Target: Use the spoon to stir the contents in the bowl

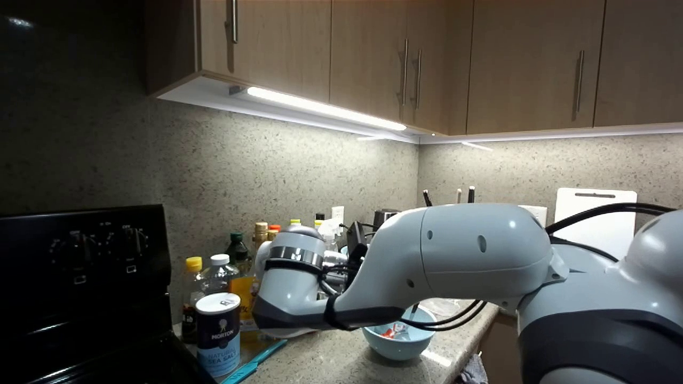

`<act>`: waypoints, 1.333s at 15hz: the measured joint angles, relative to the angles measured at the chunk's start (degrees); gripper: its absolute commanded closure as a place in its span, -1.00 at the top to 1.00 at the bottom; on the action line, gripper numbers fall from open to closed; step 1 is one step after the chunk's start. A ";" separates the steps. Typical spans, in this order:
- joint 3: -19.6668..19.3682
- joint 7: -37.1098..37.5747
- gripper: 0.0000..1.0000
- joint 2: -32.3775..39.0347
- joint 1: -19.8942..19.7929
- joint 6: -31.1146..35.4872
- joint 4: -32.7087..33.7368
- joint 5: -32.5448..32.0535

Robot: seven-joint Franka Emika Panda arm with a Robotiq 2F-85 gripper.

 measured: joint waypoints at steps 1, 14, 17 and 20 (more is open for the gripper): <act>-0.02 -0.06 -0.99 0.14 0.91 0.19 -0.01 -0.16; -3.25 0.03 -0.99 -2.35 -1.72 14.49 -0.09 -4.99; -2.99 0.04 -0.99 -2.90 -4.11 11.66 -0.15 -4.39; -2.40 0.05 -0.99 -2.89 -5.77 6.06 -0.14 -2.42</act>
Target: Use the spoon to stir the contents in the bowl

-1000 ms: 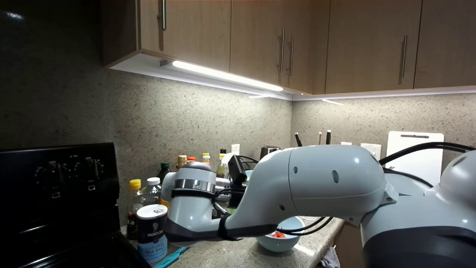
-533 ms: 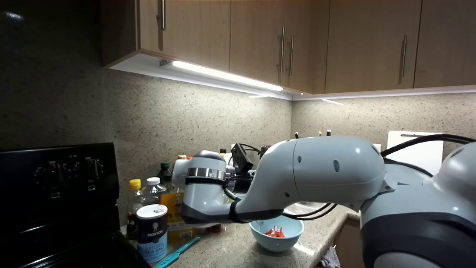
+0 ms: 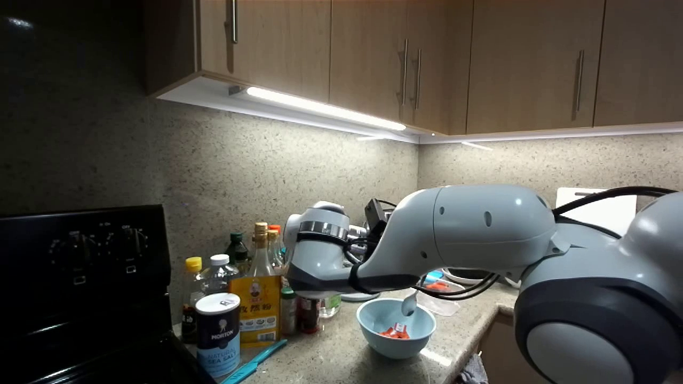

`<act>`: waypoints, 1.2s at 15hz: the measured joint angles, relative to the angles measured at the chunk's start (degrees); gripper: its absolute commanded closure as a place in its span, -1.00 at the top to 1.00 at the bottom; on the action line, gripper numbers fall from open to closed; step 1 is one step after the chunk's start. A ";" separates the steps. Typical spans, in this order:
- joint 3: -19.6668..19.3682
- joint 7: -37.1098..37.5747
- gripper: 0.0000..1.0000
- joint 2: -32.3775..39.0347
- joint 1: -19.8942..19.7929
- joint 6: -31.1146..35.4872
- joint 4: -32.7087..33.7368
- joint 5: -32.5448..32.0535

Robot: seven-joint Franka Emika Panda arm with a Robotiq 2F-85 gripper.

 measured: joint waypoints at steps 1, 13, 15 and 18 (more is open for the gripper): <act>0.48 0.00 -0.99 0.02 -0.44 -2.01 0.00 1.00; 4.40 -1.43 -0.99 1.93 4.62 -7.66 -0.41 5.26; 3.83 -1.44 -0.99 1.93 5.96 -5.91 -0.41 4.70; 3.08 -1.44 -0.99 1.93 6.44 -2.02 -0.33 3.63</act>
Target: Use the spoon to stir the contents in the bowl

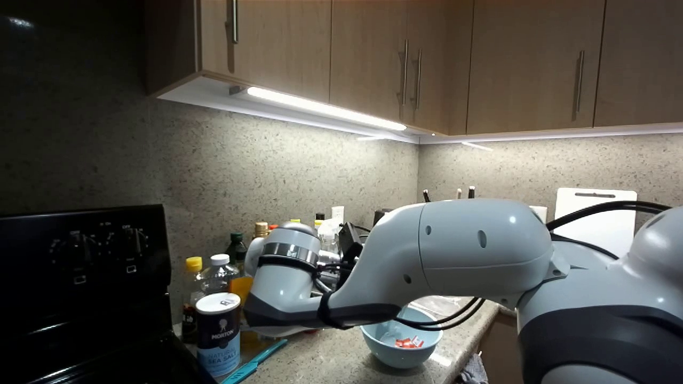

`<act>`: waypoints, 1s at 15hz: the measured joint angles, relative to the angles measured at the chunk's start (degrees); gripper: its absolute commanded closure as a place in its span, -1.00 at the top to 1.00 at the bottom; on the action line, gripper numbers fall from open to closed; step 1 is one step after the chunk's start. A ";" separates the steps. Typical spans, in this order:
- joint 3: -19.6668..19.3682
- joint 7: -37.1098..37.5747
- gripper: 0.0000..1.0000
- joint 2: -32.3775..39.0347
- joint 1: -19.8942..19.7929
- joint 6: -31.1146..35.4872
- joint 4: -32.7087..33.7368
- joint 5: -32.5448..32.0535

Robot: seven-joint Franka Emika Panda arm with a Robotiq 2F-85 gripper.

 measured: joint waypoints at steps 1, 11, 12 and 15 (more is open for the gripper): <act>-0.35 0.00 -0.99 0.00 -0.11 1.41 0.05 -0.26; -1.87 0.13 -0.99 -0.98 -4.03 8.46 0.24 0.14; -1.51 0.02 -0.99 -1.06 -4.66 8.75 0.24 0.71; -0.32 -0.93 -0.31 -1.31 -6.41 9.10 0.24 2.79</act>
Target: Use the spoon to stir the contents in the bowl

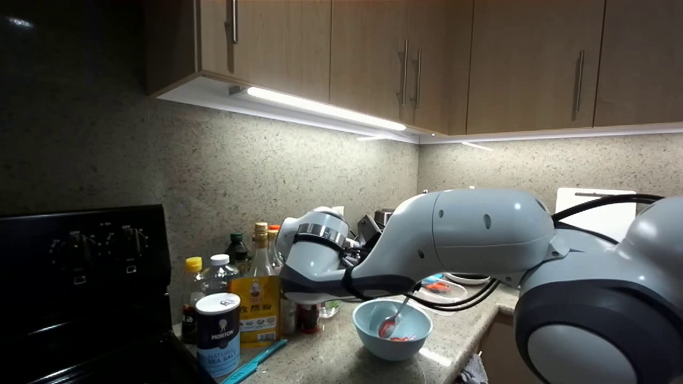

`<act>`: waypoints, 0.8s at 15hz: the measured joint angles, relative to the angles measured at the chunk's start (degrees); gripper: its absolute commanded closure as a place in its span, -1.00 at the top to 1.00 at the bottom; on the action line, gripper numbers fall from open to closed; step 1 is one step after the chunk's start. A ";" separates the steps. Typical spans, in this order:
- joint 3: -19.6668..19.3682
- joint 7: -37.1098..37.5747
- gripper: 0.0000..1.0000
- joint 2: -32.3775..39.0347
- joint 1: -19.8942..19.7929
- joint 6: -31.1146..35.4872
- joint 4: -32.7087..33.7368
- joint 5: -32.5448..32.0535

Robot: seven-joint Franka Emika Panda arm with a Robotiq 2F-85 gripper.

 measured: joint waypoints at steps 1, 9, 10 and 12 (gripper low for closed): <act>0.28 -0.54 -0.20 -0.04 -0.47 0.01 0.00 0.62; 0.65 -1.52 0.84 -0.10 -1.25 0.01 0.00 2.82; 0.65 -1.52 0.95 -0.17 -1.20 0.01 0.00 2.82; 0.65 -1.52 1.00 -0.48 -0.97 0.00 0.02 2.82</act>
